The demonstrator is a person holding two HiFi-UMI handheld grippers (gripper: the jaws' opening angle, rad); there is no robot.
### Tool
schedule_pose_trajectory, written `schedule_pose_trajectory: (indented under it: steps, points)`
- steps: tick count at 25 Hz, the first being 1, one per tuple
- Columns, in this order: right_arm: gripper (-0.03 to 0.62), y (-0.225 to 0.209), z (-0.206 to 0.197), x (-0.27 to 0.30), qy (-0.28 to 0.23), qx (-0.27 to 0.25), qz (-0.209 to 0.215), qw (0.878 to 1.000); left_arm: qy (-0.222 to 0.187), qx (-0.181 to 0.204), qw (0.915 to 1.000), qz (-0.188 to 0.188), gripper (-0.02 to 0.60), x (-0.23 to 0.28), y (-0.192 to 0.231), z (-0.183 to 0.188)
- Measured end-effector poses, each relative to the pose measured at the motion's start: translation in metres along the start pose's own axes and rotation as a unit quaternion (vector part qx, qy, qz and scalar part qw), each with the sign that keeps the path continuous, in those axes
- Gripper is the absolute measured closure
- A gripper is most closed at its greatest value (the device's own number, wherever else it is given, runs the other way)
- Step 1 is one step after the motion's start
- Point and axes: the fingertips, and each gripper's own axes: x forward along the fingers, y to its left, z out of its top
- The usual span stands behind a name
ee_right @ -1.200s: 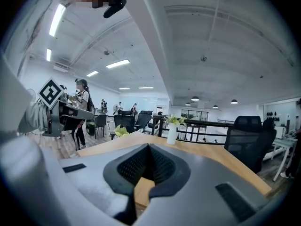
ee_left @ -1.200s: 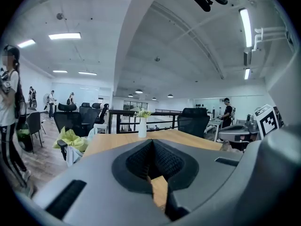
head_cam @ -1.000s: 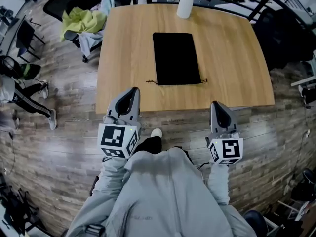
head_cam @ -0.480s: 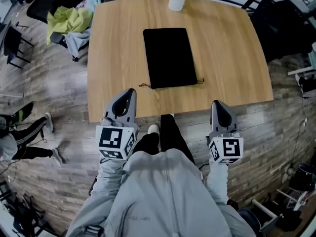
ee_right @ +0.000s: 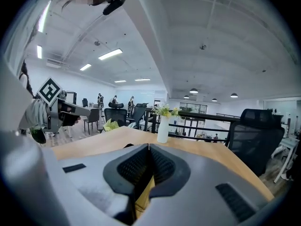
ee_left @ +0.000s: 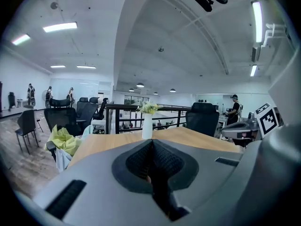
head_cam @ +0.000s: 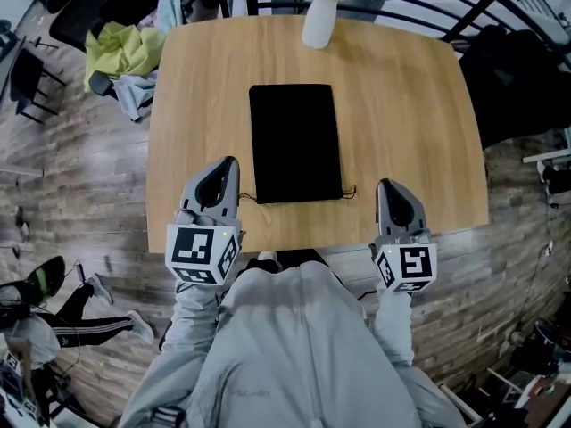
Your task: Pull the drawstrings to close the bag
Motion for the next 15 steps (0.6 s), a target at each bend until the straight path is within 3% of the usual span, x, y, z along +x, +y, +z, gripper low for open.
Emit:
schedule_pose_trajectory:
  steps: [6, 15]
  points:
    - [0.571, -0.023, 0.023, 0.040, -0.027, -0.006, 0.050, 0.998, -0.005, -0.004, 0.9998, 0.021, 0.555, 0.032, -0.001, 0.016]
    - [0.571, -0.026, 0.032, 0.063, -0.029, -0.004, 0.074, 0.997, -0.004, -0.013, 0.9991, 0.040, 0.555, 0.040, 0.004, 0.020]
